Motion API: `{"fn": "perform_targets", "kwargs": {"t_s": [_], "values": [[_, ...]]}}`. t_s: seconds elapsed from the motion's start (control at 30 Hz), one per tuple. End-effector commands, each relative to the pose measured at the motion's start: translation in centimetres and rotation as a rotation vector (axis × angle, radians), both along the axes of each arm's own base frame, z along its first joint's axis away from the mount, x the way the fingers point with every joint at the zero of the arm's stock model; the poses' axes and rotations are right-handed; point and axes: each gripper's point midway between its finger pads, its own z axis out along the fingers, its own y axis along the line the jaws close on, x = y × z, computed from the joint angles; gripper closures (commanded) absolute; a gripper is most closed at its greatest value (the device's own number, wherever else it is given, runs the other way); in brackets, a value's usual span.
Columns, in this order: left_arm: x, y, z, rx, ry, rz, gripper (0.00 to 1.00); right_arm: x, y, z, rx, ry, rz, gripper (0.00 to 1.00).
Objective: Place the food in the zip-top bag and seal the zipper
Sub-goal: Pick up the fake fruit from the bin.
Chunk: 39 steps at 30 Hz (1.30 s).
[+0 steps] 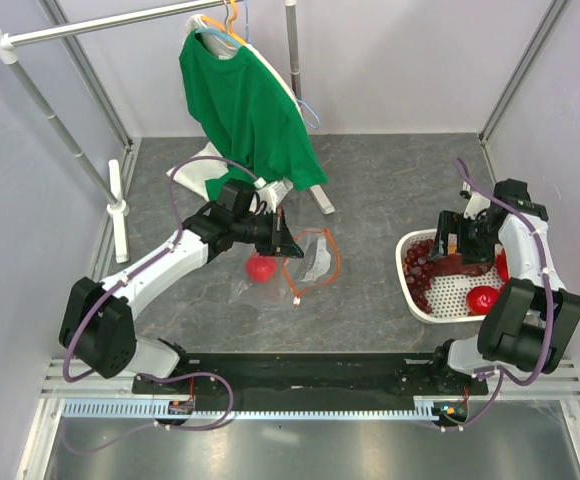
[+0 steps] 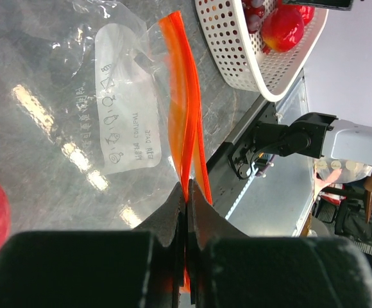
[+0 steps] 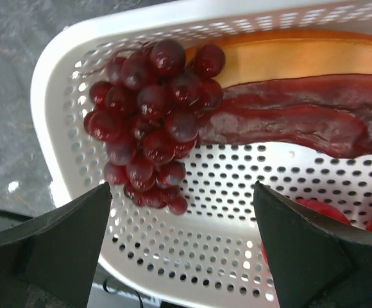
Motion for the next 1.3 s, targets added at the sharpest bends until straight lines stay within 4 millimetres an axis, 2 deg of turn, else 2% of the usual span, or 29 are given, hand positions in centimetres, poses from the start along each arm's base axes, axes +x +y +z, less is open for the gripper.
{"fn": "perform_targets", "kwargs": {"t_s": [0.0, 0.23, 0.53, 0.73, 0.87, 0.97, 1.2, 1.27], "values": [[1.1, -0.3, 0.9, -0.011, -0.051, -0.007, 0.98, 1.5, 0.2, -1.7, 0.007, -0.02, -0.09, 0.02], [1.0, -0.3, 0.6, -0.005, -0.048, -0.015, 0.98, 2.0, 1.6, -4.3, 0.025, 0.028, -0.068, 0.02], [1.2, -0.4, 0.4, -0.003, -0.043, -0.017, 0.98, 2.3, 3.2, -5.7, 0.063, 0.054, -0.025, 0.02], [1.1, -0.4, 0.2, -0.002, -0.035, -0.022, 0.98, 2.4, 4.8, -6.7, 0.16, 0.078, -0.012, 0.05], [1.1, -0.4, 0.2, -0.001, -0.039, -0.021, 0.98, 2.3, 5.7, -6.7, 0.219, 0.081, 0.034, 0.18], [1.0, -0.3, 0.2, 0.002, -0.043, -0.023, 0.98, 2.3, 6.2, -5.7, 0.245, 0.061, 0.055, 0.25], [0.9, -0.2, 0.1, 0.007, -0.045, -0.024, 0.98, 2.1, 6.4, -3.0, 0.288, 0.001, 0.063, 0.57], [1.0, -0.2, 0.1, 0.008, -0.045, -0.022, 0.98, 2.1, 6.2, -2.6, 0.294, -0.012, 0.055, 0.59]]}}
